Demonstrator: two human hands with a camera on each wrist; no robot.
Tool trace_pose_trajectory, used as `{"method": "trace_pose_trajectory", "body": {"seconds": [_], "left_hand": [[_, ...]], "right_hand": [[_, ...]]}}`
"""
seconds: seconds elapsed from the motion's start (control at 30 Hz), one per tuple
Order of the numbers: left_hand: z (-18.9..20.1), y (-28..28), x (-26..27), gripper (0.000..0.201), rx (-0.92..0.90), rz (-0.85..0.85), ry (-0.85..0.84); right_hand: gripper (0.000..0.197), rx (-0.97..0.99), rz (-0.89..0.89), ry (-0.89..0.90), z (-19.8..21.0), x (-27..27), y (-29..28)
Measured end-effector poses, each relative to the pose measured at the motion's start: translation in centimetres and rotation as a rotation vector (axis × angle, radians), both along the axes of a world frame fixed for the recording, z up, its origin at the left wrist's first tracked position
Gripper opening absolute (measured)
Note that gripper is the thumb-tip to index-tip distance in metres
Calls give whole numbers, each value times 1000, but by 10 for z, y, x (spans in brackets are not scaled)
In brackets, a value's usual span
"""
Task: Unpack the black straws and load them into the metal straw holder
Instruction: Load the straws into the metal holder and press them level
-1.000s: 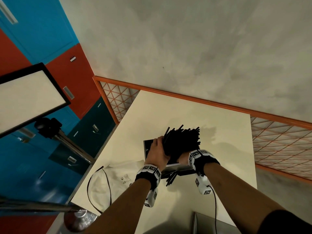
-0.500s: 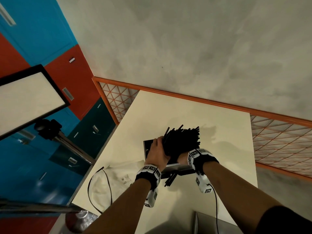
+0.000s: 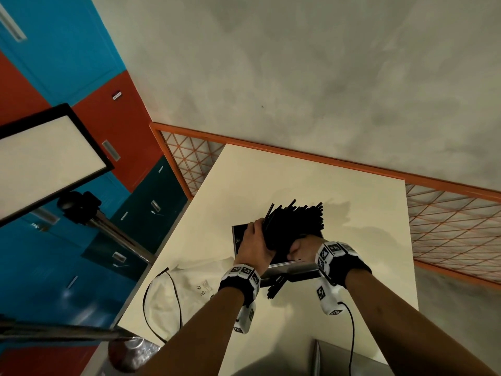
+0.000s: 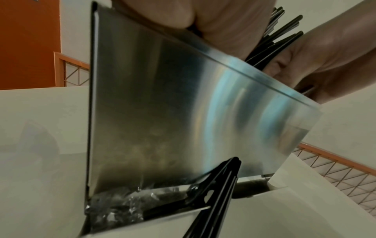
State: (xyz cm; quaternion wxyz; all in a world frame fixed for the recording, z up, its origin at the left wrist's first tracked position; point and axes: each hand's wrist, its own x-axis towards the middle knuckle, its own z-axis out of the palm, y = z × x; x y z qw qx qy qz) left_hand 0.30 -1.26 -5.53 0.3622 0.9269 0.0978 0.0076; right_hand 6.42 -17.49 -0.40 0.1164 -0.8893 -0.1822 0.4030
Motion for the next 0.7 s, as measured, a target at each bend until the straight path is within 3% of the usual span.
{"method": "trace_pose_trajectory", "body": {"seconds": [0.13, 0.47, 0.7], "left_hand": [[1, -1, 0, 73, -20, 3, -8], [2, 0, 0, 78, -68, -15, 17], [7, 1, -3, 91, -109, -101, 36]], "right_hand": [[22, 77, -64, 69, 12, 1, -1], [21, 310, -189, -69, 10, -5, -10], [24, 396, -142, -129, 10, -15, -19]]}}
